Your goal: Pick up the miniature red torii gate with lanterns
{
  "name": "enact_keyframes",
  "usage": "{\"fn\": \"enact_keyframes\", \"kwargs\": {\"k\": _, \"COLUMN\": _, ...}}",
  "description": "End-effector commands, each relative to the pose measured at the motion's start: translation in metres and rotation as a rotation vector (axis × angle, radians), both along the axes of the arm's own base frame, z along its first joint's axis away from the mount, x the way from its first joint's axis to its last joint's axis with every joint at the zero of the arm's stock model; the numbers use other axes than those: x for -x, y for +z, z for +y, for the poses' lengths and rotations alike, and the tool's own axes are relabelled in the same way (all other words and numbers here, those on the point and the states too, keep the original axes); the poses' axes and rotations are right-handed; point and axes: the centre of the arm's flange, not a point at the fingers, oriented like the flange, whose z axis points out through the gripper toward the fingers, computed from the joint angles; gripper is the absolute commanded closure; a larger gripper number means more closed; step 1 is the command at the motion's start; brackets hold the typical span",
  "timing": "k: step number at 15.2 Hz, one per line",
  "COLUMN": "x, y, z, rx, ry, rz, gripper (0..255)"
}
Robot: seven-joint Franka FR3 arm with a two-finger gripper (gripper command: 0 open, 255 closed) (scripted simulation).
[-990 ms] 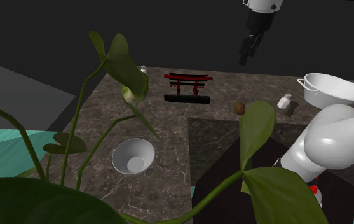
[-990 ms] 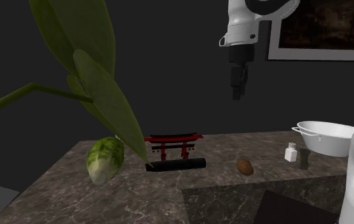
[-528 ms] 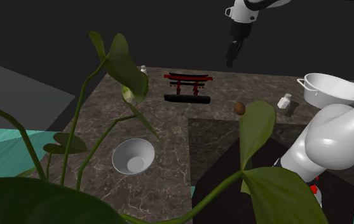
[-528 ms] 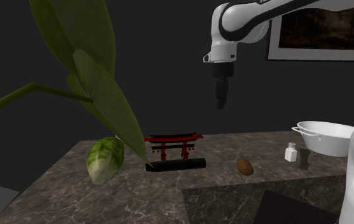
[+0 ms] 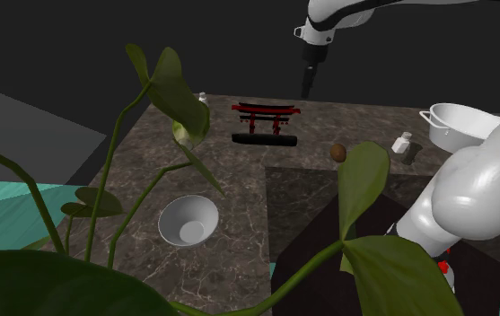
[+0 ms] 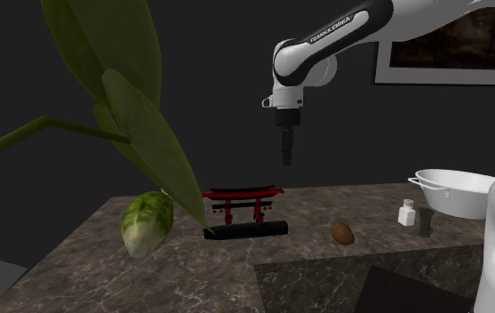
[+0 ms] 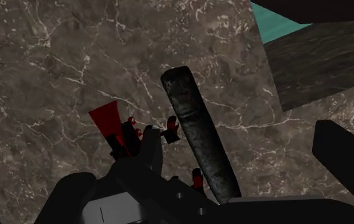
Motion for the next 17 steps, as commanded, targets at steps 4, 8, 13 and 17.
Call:
{"fn": "enact_keyframes", "kwargs": {"k": 4, "x": -0.057, "y": -0.035, "z": -0.010, "rx": -0.022, "ry": 0.109, "rz": 0.012, "gripper": 0}}
{"fn": "enact_keyframes", "kwargs": {"k": 8, "x": -0.103, "y": -0.064, "z": -0.015, "rx": -0.039, "ry": 0.194, "rz": 0.022, "gripper": 0}}
{"fn": "enact_keyframes", "kwargs": {"k": 13, "x": -0.160, "y": -0.101, "z": -0.016, "rx": -0.061, "ry": 0.299, "rz": 0.034, "gripper": 0}}
{"fn": "enact_keyframes", "kwargs": {"k": 17, "x": -0.182, "y": -0.126, "z": -0.014, "rx": -0.069, "ry": 0.340, "rz": 0.039, "gripper": 0}}
